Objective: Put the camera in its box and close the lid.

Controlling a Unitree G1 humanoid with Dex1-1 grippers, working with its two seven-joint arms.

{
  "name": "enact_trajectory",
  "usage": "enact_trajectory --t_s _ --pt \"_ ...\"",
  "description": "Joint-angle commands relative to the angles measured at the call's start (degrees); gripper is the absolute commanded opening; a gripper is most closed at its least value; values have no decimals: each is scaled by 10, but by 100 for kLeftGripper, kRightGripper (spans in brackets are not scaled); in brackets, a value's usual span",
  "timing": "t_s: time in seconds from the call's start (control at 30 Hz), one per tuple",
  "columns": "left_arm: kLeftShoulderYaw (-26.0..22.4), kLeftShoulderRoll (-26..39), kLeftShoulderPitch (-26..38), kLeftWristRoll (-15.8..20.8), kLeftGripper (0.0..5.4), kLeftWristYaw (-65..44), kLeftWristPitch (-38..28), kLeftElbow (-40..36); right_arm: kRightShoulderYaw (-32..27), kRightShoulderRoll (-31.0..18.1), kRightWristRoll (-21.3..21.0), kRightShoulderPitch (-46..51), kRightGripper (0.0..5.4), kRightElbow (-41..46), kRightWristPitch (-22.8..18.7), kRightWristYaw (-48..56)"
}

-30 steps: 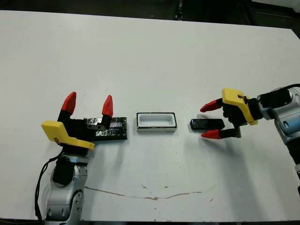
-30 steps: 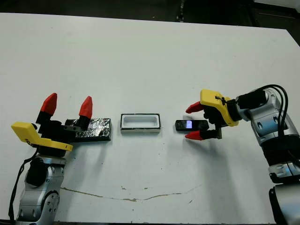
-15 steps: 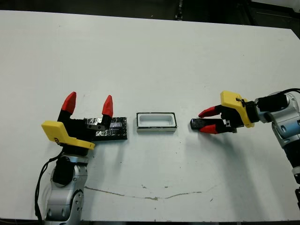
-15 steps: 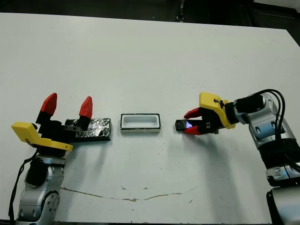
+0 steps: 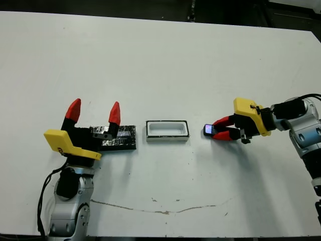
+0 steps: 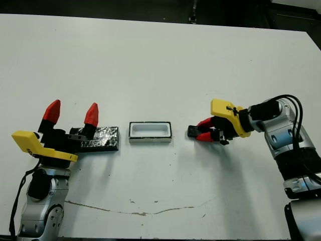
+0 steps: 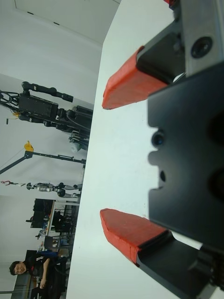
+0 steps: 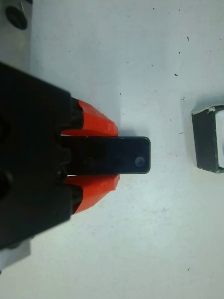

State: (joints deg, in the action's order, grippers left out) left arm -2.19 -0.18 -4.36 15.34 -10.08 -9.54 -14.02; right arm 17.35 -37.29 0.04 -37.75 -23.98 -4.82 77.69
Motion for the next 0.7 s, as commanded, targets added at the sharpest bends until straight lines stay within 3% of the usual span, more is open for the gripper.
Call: enact_trajectory --t_s 0.03,0.33,0.53,0.7 --pt "-1 0 -8 3 540 -1 2 0 -11 -9 -3 0 167 13 -29 -15" --pt "2 0 -7 -9 540 6 2 -2 -95 33 98 -46 167 13 -45 -30" --pt "3 3 -4 -12 540 5 4 -4 -57 58 105 -123 167 11 -142 0" --pt "3 0 -4 -13 540 11 13 -11 -25 95 102 -155 167 2 -141 17"
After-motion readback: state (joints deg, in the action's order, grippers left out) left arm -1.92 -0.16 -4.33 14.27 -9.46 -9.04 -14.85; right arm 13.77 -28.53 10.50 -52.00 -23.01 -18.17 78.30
